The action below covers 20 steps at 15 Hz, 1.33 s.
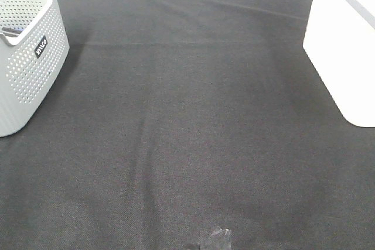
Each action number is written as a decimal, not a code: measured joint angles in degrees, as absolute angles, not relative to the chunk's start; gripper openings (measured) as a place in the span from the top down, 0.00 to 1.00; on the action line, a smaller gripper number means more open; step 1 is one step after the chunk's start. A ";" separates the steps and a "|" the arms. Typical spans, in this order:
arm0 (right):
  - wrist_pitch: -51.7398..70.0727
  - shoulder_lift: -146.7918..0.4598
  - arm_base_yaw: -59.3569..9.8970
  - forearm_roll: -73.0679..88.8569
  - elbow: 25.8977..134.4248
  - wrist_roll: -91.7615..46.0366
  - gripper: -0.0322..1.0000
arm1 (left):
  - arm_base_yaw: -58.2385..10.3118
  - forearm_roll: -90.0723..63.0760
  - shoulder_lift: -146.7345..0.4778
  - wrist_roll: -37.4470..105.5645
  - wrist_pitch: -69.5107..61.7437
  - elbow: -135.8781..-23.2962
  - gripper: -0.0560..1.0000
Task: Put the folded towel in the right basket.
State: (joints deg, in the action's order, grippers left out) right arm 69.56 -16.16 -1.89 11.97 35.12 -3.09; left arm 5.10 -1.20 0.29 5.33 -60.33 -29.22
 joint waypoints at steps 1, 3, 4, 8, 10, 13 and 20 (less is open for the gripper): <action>68.58 -12.95 -1.60 11.46 33.00 -3.09 0.02 | 5.10 -1.20 0.29 5.33 -60.33 -29.22 0.01; 67.67 -8.37 -1.38 9.68 30.83 -3.09 0.02 | 5.10 -1.20 0.29 5.33 -60.33 -29.22 0.01; 66.46 -6.36 -1.38 8.48 29.85 -3.38 0.02 | 5.10 -1.20 0.29 5.33 -60.33 -29.22 0.01; 63.43 0.06 -1.38 7.28 26.81 -7.62 0.02 | 5.10 -1.20 0.29 5.33 -60.33 -29.22 0.01; 63.60 0.17 -1.38 7.33 26.53 -8.08 0.02 | 5.10 -1.20 0.29 5.33 -60.33 -29.22 0.01; 63.60 0.17 -1.38 7.39 26.53 -8.08 0.02 | 5.10 -1.20 0.29 5.33 -60.33 -29.22 0.01; 63.60 0.17 -1.38 7.45 26.53 -8.08 0.02 | 5.10 -1.20 0.29 5.33 -60.33 -29.22 0.01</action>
